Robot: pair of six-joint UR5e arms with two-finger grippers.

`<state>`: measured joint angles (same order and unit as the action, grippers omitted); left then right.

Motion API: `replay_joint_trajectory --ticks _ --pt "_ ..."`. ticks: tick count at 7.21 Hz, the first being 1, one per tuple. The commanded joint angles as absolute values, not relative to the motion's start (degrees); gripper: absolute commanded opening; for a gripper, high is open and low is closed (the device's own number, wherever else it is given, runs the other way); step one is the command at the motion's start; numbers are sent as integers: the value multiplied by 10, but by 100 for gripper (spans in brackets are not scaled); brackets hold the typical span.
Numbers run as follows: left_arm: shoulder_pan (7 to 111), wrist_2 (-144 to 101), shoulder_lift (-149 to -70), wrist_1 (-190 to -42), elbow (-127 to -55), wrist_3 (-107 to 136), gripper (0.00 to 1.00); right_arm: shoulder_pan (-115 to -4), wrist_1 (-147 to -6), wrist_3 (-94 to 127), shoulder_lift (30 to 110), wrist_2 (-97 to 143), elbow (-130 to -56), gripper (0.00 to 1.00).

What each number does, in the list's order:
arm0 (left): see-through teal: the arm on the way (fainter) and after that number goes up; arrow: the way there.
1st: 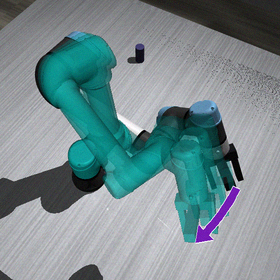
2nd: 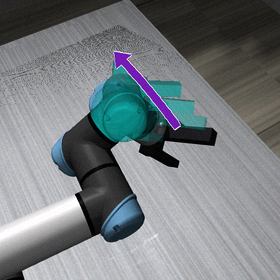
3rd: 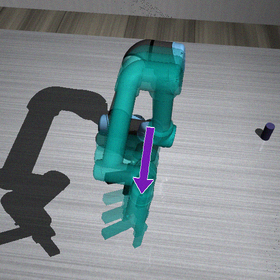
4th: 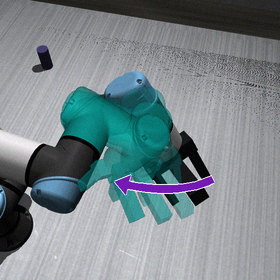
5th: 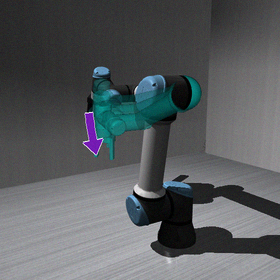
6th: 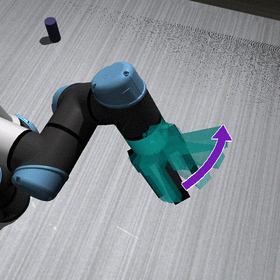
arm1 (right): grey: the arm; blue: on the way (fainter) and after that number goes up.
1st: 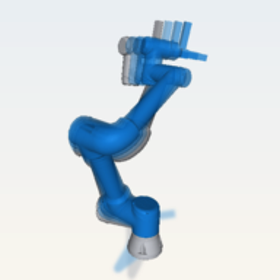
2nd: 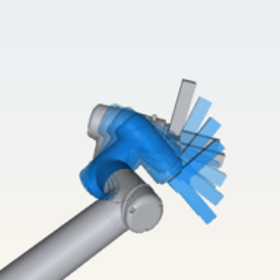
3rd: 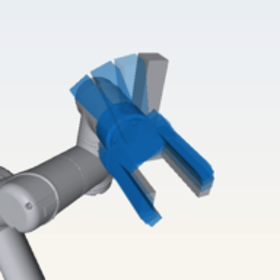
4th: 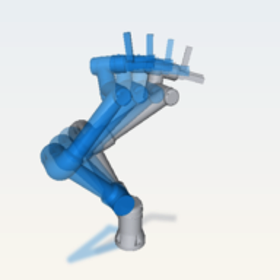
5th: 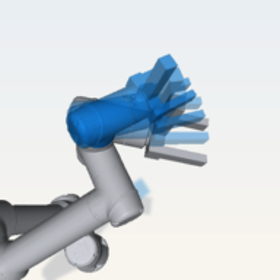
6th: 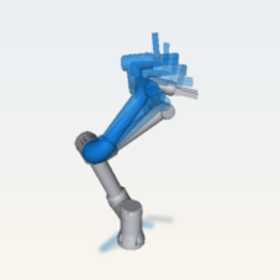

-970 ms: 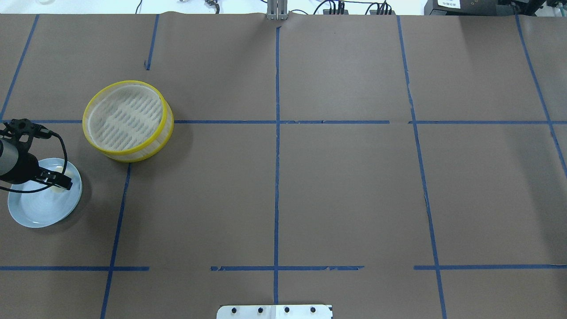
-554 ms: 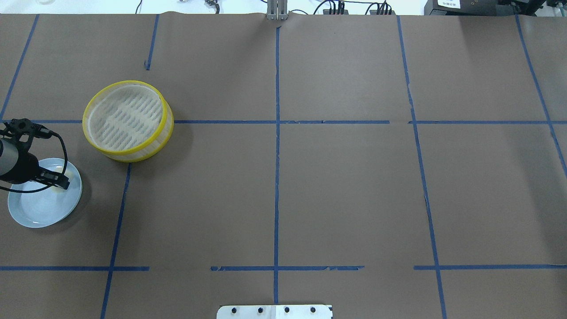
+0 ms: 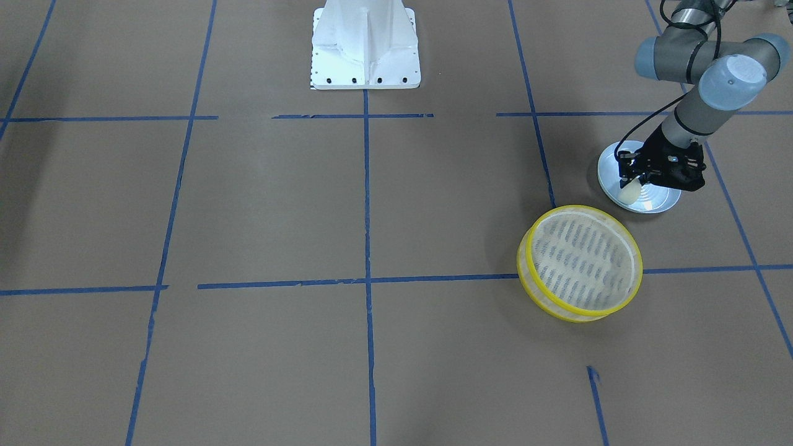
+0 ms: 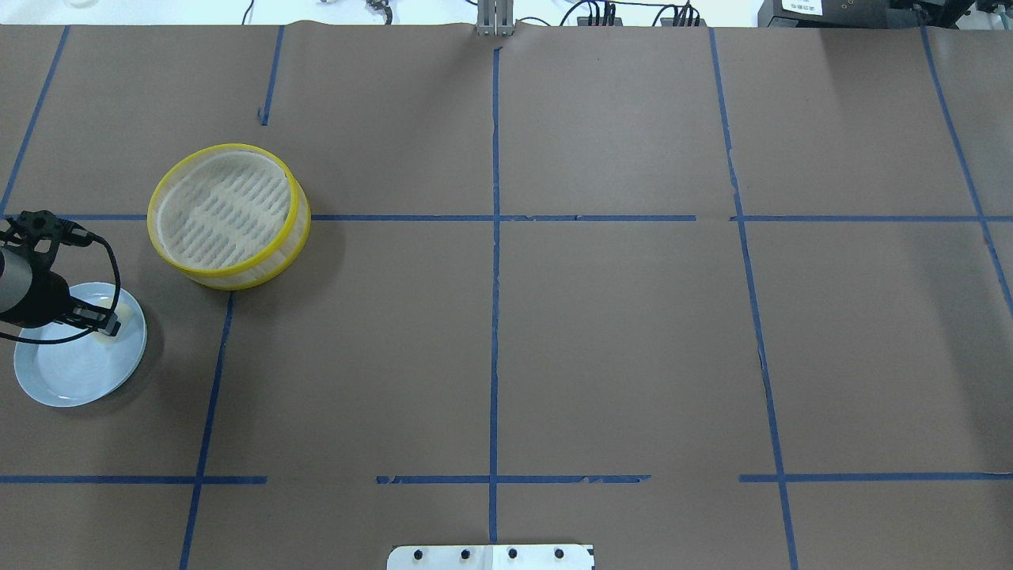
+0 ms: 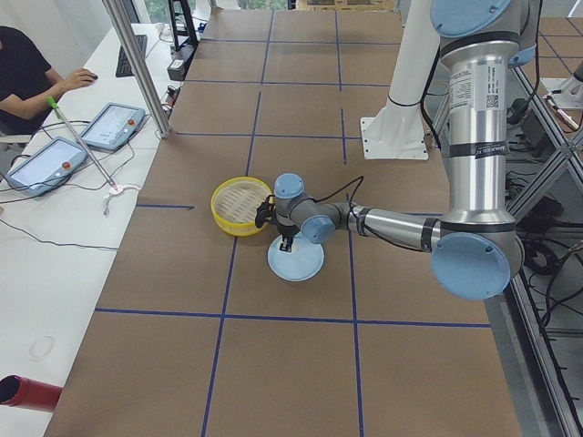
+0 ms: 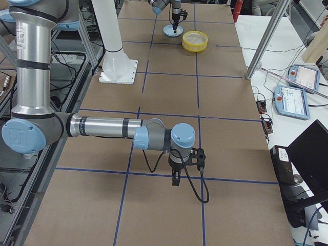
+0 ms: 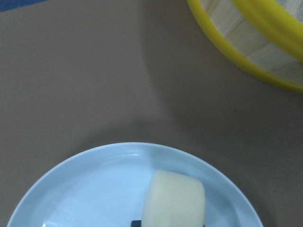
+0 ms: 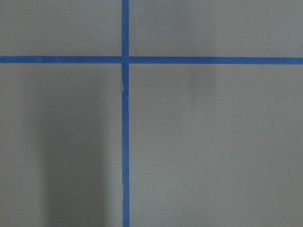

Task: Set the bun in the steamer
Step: 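Close the left gripper on the white bun and lift it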

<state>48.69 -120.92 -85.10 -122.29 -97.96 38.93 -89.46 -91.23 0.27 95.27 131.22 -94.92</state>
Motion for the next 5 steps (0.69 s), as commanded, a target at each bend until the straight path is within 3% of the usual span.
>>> replay_joint_trajectory --ticks 1,5 --pt "491 -1212 -843 -1223 -989 379 33 -895 -912 3 953 1312 -949 100" --pt "519 -1251 -787 -1215 -1067 354 29 -894 -912 3 953 1312 -949 100"
